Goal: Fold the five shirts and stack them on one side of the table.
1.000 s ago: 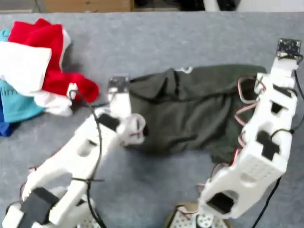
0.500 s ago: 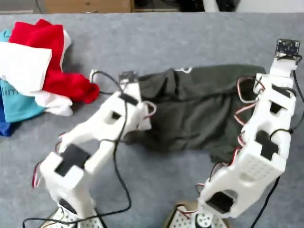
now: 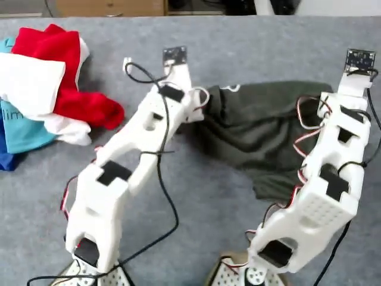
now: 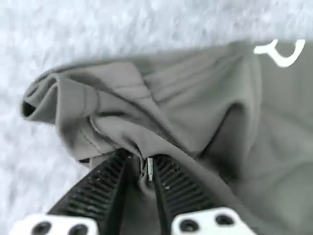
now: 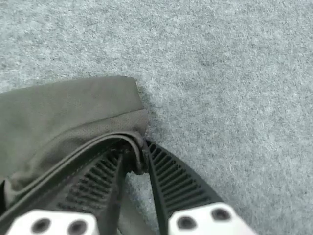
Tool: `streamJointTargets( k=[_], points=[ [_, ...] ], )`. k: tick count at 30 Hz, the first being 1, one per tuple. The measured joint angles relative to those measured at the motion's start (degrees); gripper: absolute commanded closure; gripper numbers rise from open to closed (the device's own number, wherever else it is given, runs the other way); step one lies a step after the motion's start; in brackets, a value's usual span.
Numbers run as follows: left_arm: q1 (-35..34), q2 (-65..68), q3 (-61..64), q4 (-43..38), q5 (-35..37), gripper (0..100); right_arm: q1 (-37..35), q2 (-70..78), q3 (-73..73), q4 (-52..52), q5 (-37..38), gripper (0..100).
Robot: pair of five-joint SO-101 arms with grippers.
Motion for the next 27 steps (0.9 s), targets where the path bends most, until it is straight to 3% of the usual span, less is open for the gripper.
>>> streamJointTargets(
  k=[4, 12, 18, 22, 27],
  points=[
    [-0.09, 6.95, -9.85, 0.35, 0.0, 98, 0.0, 0.0, 0.0, 0.0, 0.0, 99.7],
    [0.0, 9.58, -32.7, 13.1, 0.09, 98, 0.0, 0.0, 0.0, 0.0, 0.0, 99.7],
    [6.33, 16.35, -36.84, 6.15, 0.09, 97, 0.0, 0.0, 0.0, 0.0, 0.0, 99.7],
    [10.11, 24.97, -38.77, -0.97, 0.0, 88, 0.0, 0.0, 0.0, 0.7, 0.0, 99.7],
    [12.13, 32.88, -48.18, -2.2, 0.0, 82, 0.0, 0.0, 0.0, 1.76, 0.0, 99.7]
  ],
)
